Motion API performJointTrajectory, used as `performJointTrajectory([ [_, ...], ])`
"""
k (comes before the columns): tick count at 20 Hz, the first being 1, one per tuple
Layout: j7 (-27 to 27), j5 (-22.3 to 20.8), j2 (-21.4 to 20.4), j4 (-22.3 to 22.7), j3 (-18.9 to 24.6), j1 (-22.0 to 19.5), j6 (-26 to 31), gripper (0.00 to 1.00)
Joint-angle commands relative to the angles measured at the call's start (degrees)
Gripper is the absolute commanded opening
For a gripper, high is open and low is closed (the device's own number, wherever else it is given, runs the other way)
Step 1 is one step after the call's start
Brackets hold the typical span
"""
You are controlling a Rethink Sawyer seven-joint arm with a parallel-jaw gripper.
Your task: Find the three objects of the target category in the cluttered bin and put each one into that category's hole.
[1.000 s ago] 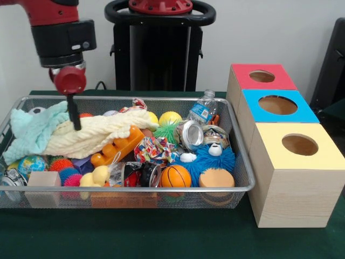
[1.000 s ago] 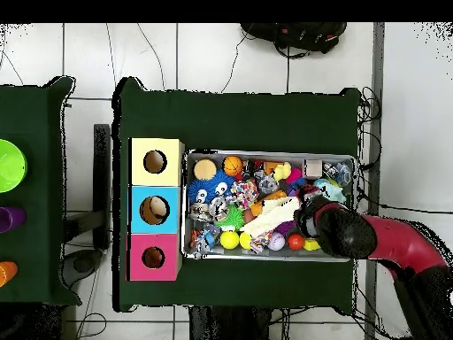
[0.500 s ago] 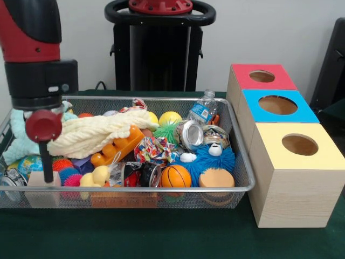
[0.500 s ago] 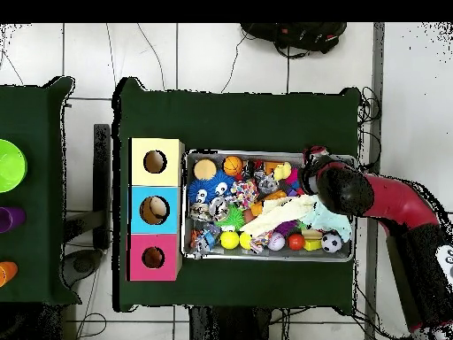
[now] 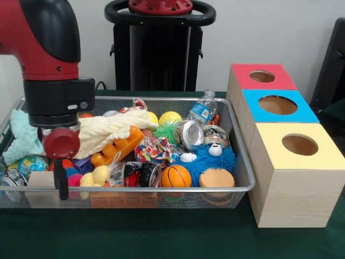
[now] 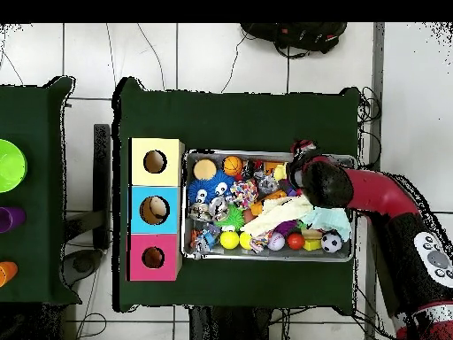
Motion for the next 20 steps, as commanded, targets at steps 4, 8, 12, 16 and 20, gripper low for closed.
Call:
performJointTrajectory([
  [4,6.0,-0.4,2.7,5.0,-6.7,6.5,-11.1,1.0],
  [8,6.1,0.5,2.0,7.2,-7.9,7.2,-13.5,1.0],
  [12,5.1,1.8,0.8,9.4,-7.3,6.5,-13.6,1.0],
  [16,3.1,5.3,-3.1,13.1,-4.1,4.1,-8.4,1.0],
  [20,0.7,12.5,-11.6,18.0,0.4,1.3,0.8,1.0],
])
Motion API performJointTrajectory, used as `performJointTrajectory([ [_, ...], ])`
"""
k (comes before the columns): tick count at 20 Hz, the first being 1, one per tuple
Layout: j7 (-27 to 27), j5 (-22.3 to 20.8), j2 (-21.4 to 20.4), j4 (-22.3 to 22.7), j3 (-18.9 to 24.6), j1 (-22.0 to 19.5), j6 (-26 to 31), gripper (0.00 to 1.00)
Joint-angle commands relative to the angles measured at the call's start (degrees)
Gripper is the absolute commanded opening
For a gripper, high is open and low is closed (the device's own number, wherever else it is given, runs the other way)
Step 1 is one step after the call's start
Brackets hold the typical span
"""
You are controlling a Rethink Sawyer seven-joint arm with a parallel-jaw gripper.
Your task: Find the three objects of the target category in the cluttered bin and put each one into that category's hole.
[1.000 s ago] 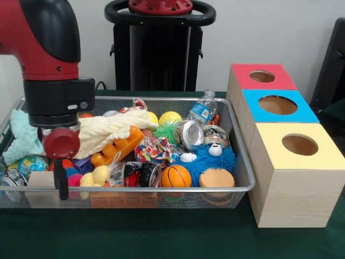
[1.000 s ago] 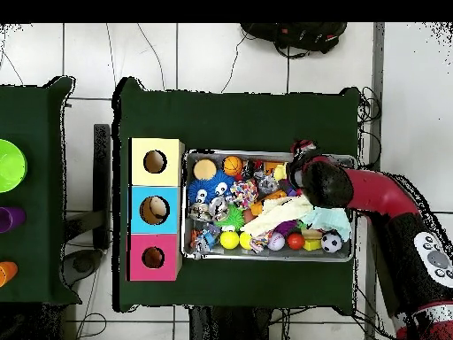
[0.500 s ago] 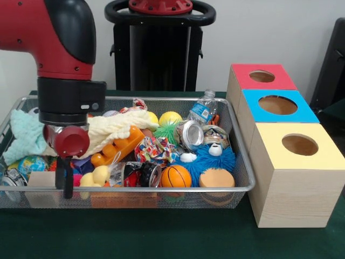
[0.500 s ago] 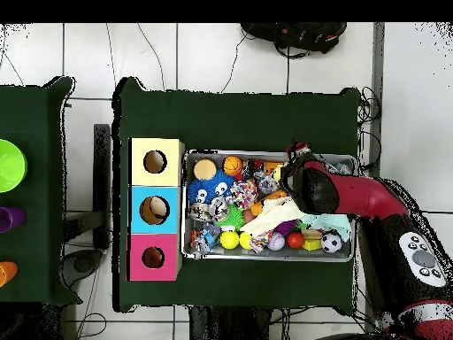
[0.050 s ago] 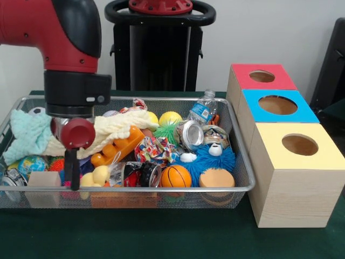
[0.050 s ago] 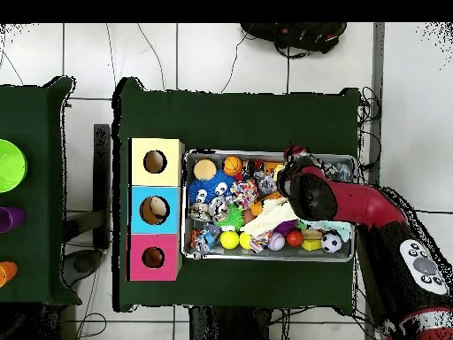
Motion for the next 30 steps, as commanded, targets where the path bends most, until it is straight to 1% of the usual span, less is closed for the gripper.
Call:
performJointTrajectory([
  [1,0.4,9.1,-9.2,11.7,7.3,-3.1,12.1,1.0],
  [3,0.1,11.2,-10.2,11.9,7.8,-3.2,13.5,1.0],
  [6,-0.9,13.0,-10.9,12.6,8.4,-3.8,14.1,1.0],
  [9,-1.3,13.1,-10.1,12.4,7.4,-3.1,13.0,1.0],
  [15,-1.1,11.8,-6.7,10.3,5.2,-1.2,9.6,1.0],
  [16,-0.8,11.4,-5.9,9.9,4.6,-0.4,8.8,1.0],
  [17,-0.4,10.8,-3.7,8.8,4.1,0.6,7.8,1.0],
  [19,2.0,9.4,2.4,5.6,2.1,3.9,1.4,1.0],
  [21,2.6,8.6,5.9,2.4,0.5,5.8,-1.5,1.0],
  [23,3.3,8.7,7.1,0.9,-1.8,7.8,-2.5,1.0],
  [26,3.1,9.5,7.9,0.1,-3.8,10.0,-3.2,1.0],
  [30,1.7,9.2,9.6,-0.4,-5.1,11.2,-4.5,1.0],
])
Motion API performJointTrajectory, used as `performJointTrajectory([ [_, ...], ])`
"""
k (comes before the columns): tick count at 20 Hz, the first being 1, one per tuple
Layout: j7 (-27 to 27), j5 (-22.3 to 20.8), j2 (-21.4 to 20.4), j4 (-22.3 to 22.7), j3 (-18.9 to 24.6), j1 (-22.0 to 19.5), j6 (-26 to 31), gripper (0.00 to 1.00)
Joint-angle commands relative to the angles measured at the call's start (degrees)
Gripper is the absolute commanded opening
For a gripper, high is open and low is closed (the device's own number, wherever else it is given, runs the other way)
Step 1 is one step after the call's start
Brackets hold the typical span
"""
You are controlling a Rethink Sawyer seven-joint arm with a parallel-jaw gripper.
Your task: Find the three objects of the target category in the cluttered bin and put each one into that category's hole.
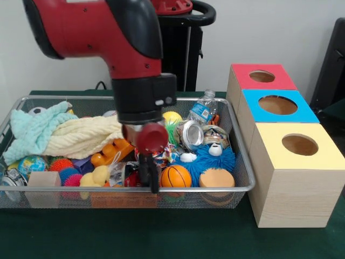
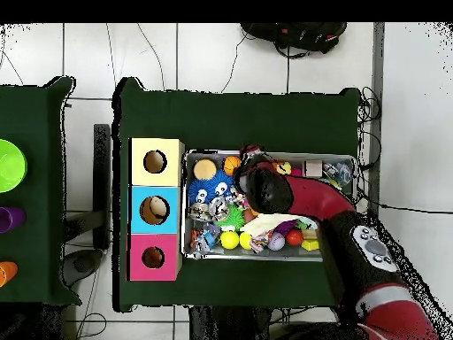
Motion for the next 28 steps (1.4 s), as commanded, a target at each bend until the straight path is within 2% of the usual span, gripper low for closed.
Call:
performJointTrajectory([
  [1,1.2,-1.7,6.7,-2.7,-4.1,2.1,-2.9,1.0],
  [5,0.0,-3.0,8.2,-1.9,-3.6,1.3,-5.8,1.0],
  [10,-1.0,-3.1,5.2,2.4,-1.0,-1.6,-5.7,1.0],
  [20,-3.5,-0.1,-2.7,7.2,6.4,-8.5,2.4,1.0],
  [23,-5.2,0.5,-4.2,7.6,8.3,-10.3,5.8,1.0],
  [28,-4.9,0.2,-4.2,7.2,8.5,-10.3,6.4,1.0],
])
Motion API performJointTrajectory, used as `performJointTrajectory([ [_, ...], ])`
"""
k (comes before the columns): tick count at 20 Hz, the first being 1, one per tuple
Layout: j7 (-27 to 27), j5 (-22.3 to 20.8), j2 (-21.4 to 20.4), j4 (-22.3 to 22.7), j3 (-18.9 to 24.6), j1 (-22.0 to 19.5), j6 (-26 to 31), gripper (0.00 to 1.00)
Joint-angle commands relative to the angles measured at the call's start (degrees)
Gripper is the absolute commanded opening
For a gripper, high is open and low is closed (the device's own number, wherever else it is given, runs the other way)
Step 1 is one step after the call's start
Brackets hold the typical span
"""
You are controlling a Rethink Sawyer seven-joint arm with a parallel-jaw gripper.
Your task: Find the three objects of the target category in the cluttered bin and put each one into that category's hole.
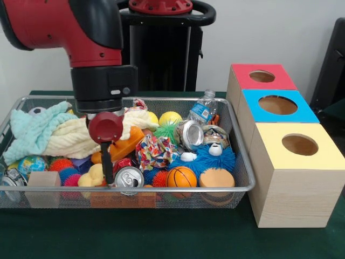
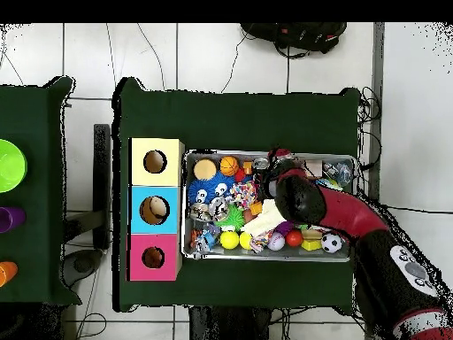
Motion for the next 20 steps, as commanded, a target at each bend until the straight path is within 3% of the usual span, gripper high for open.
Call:
performJointTrajectory([
  [1,-4.6,0.1,-1.7,3.9,5.5,-0.8,7.9,1.0],
  [14,-4.4,-0.8,-2.2,4.5,5.6,-1.1,8.4,1.0],
  [20,-4.4,-2.2,-4.9,10.0,5.8,-1.7,7.6,1.0],
])
